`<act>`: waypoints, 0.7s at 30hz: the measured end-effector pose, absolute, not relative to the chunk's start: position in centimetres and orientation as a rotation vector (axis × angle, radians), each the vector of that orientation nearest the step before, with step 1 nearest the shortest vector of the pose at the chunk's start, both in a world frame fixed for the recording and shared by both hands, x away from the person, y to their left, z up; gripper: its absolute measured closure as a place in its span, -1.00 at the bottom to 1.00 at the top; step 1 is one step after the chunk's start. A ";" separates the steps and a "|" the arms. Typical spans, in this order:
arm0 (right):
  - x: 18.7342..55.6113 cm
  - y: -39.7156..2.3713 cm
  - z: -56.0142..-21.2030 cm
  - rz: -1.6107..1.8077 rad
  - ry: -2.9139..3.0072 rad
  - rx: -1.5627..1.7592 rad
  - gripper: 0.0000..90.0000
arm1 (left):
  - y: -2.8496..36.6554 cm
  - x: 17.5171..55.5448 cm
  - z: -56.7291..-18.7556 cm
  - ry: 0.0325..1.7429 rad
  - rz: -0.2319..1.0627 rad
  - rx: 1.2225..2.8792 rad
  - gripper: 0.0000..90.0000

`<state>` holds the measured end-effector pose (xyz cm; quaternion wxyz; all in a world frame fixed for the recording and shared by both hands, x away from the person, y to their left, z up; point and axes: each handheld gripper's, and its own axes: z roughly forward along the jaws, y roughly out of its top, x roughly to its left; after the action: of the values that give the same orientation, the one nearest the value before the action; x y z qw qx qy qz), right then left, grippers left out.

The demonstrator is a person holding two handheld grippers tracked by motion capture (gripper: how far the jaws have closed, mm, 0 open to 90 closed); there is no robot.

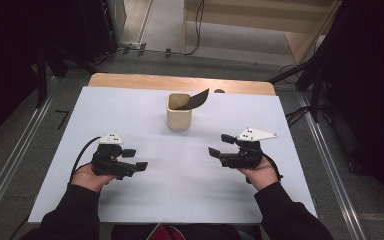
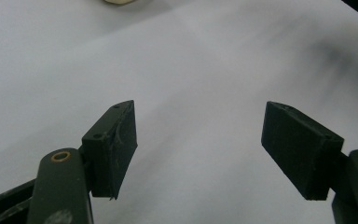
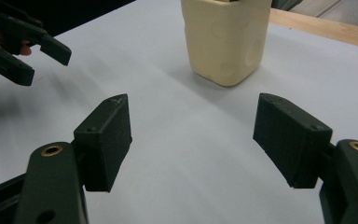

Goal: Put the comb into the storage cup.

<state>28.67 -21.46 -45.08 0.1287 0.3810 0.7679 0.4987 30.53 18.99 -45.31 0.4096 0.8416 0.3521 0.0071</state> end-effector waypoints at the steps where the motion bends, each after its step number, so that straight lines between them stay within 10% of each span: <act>1: 28.5 -21.6 -45.1 1.450 2.232 1.108 -0.43 | 19.0 30.5 -45.3 0.886 0.020 2.118 -0.40; 21: 26.1 -24.3 -46.0 1.448 2.228 1.139 -0.43 | 19.2 30.1 -45.3 0.886 0.018 2.109 -0.40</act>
<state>26.05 -24.26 -46.03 0.1251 0.3909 0.7646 0.4970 30.06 19.18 -45.28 0.4140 0.8392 0.3525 0.0070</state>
